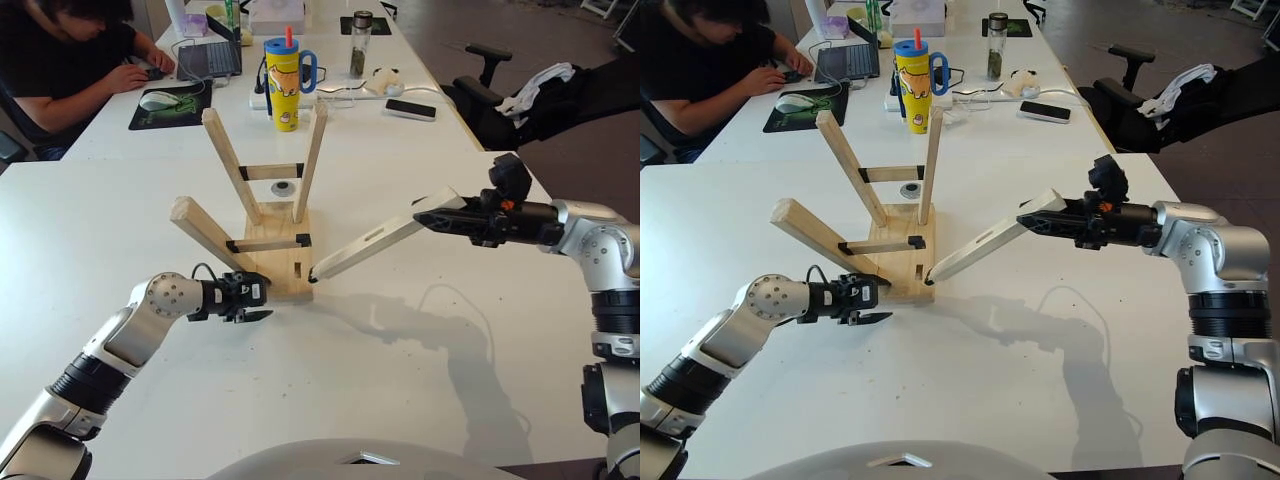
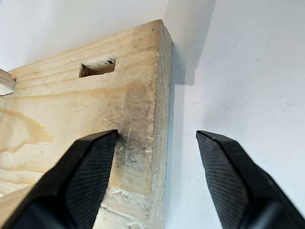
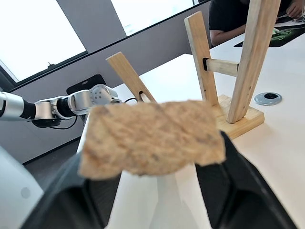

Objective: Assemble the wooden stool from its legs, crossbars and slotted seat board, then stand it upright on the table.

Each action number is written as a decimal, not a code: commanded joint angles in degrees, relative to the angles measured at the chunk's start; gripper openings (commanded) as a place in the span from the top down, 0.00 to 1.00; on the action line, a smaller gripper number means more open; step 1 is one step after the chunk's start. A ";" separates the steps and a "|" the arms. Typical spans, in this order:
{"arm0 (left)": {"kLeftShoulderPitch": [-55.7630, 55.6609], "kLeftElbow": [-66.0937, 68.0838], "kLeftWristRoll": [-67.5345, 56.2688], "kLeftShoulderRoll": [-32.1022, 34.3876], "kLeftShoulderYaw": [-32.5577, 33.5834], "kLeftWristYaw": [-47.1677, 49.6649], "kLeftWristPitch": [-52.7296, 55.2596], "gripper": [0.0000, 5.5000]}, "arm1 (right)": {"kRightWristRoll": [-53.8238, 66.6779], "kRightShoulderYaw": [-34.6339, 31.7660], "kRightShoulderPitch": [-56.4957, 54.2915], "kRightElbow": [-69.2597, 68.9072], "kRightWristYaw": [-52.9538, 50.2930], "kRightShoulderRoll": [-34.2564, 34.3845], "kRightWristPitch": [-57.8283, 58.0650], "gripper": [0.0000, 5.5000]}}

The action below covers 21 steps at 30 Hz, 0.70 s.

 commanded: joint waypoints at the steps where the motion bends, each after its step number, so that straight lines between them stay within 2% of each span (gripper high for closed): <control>1: 4.25 3.65 -0.01 0.49 -3.80 -5.97 4.02 0.45 | -4.15 3.03 -5.86 4.54 1.07 3.26 -4.30 0.62; 12: 4.85 2.14 1.67 -1.52 -5.14 -3.50 3.98 0.45 | -15.94 12.74 -12.79 11.88 7.98 5.66 -11.97 0.62; 21: 7.10 -0.72 2.78 -2.94 -5.80 -2.19 6.31 0.45 | -21.38 15.82 -17.20 12.28 8.02 5.43 -14.29 0.62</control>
